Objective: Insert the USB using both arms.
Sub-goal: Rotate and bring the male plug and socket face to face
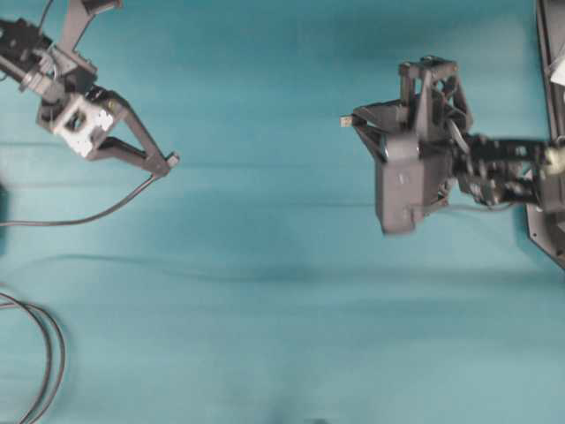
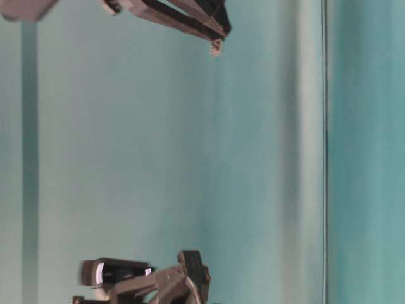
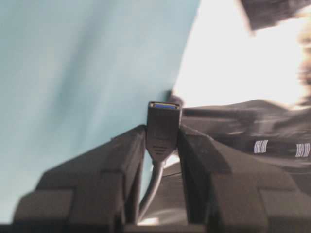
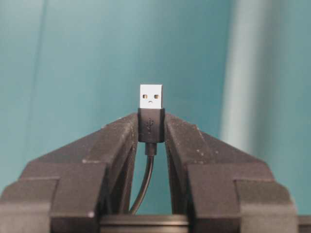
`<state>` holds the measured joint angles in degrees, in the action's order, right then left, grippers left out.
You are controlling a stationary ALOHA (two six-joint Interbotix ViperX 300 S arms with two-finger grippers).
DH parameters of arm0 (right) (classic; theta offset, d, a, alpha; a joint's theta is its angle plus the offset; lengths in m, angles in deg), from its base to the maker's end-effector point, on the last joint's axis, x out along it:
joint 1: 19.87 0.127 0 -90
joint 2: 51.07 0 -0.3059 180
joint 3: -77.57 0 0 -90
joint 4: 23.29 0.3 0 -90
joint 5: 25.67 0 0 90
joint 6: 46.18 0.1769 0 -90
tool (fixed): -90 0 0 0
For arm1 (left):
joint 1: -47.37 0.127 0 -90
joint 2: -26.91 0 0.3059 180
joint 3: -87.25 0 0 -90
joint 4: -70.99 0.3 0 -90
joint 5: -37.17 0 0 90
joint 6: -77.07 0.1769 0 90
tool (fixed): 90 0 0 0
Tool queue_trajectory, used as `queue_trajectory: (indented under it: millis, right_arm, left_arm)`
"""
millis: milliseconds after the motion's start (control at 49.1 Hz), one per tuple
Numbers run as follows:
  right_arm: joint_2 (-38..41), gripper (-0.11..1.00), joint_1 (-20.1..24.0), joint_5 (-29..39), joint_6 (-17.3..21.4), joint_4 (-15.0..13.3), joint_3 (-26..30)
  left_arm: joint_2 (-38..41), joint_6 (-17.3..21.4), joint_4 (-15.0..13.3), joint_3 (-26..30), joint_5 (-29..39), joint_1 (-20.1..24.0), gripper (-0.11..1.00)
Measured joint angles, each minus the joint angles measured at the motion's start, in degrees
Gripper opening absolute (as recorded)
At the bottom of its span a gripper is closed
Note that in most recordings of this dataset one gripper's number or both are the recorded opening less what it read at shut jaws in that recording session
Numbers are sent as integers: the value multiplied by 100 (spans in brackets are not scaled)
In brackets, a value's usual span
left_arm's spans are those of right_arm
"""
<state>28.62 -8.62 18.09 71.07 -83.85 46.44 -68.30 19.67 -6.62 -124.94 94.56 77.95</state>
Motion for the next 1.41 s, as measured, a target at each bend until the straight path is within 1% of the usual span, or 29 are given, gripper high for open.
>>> queue_trajectory:
  millis: [102,143,183,244,285,367,428,530,652,815,1039,1222,1405]
  right_arm:
    - [79,20,334,826,642,-615,-141]
    - [123,20,431,1134,905,-835,-185]
    - [158,20,536,1441,1160,-1046,-229]
    - [237,20,703,1775,1441,-1406,-272]
    - [316,20,809,1951,1529,-1635,-299]
    - [563,20,967,2153,1573,-2004,-308]
    - [844,20,1055,2180,1573,-2180,-299]
    - [1239,20,1178,2092,1573,-2268,-229]
    - [1521,20,1283,2057,1573,-2294,-70]
    - [1573,20,1380,2039,1485,-2329,70]
    - [1573,20,1415,2030,1195,-2549,105]
    - [1573,20,1415,1960,1178,-2681,105]
    - [1573,20,1415,1898,1169,-2900,105]
  left_arm:
    - [466,606,-773,-44,580,123,25]
    - [686,800,-1002,-35,835,141,25]
    - [914,940,-1169,-9,1090,149,25]
    - [1274,1072,-1283,114,1415,158,25]
    - [1468,1099,-1310,220,1591,167,25]
    - [1854,1116,-1327,527,1907,176,25]
    - [2092,1125,-1336,773,2127,176,25]
    - [2426,1134,-1336,1107,2435,176,25]
    - [2698,1134,-1336,1371,2593,185,25]
    - [2936,1116,-1336,1591,2663,176,25]
    - [3261,1107,-1327,1819,2821,70,25]
    - [3463,1116,-1318,2092,2874,-9,25]
    - [3647,1116,-1327,2329,3015,-176,25]
